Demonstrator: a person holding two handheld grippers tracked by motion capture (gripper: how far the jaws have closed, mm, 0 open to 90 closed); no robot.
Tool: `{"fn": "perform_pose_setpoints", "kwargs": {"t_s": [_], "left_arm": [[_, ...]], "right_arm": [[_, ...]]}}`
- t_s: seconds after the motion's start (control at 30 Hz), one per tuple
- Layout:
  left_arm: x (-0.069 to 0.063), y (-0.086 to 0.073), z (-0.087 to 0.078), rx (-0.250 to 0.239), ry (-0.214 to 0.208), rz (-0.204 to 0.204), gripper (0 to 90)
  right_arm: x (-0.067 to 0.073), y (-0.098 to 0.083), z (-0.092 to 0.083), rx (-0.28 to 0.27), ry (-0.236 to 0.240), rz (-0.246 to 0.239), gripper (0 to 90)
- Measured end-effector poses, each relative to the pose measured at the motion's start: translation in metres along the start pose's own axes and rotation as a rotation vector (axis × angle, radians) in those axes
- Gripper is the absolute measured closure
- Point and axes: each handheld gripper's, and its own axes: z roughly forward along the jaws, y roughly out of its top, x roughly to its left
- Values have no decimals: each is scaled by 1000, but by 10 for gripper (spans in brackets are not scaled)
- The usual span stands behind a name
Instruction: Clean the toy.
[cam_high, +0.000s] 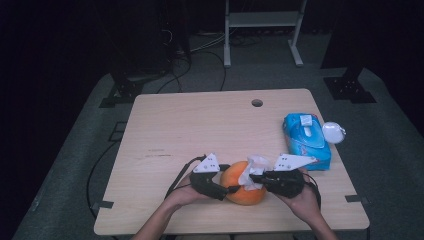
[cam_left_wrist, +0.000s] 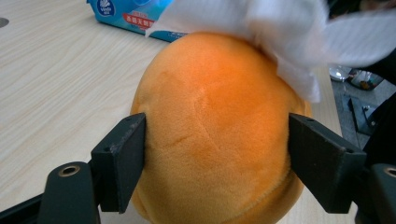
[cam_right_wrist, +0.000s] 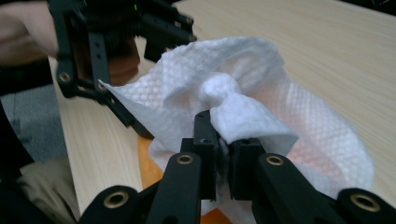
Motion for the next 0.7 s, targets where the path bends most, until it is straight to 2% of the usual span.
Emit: {"fn": "perform_pose_setpoints", "kwargs": {"t_s": [0.03, 0.13, 0.2, 0.23, 0.27, 0.3, 0.37, 0.43, 0.47, 0.5, 0.57, 0.63, 0.7], "left_arm": [[4, -1, -2, -7, -4, -12, 181], [9, -5, -2, -5, -22, -50, 130], [9, -6, -1, -4, -32, -55, 182], [7, -6, -1, -3, -18, -29, 244], [7, -6, -1, -3, -18, -29, 275], [6, -3, -2, -5, -8, -13, 304], [2, 0, 0, -12, -11, -13, 314], [-4, 3, 2, 4, -3, 25, 314], [-4, 3, 2, 4, -3, 25, 315], [-5, 3, 1, 10, 0, 29, 320], [-2, 1, 0, 3, -1, 13, 331], [0, 0, 0, 1, -8, 2, 331], [1, 0, 1, -7, -23, -11, 292]], "right_arm": [[-3, -3, 1, 8, 16, 6, 829], [-8, -5, 0, 16, 9, 11, 829], [-10, -6, -1, 14, 11, 23, 827], [-11, -5, -1, 7, 13, 39, 825], [-11, -5, -1, 7, 13, 39, 825], [-8, -2, -3, -23, 17, 76, 824], [-1, 4, -3, -44, 28, 56, 825], [6, 9, 2, -35, 23, 22, 824], [8, 9, 5, -21, 10, 5, 824], [7, 8, 6, -16, 5, 1, 824], [0, 6, 3, -18, 7, 25, 825], [-8, 2, -2, -15, -30, 47, 826], [-16, -3, -6, -17, -28, 83, 828]]}}
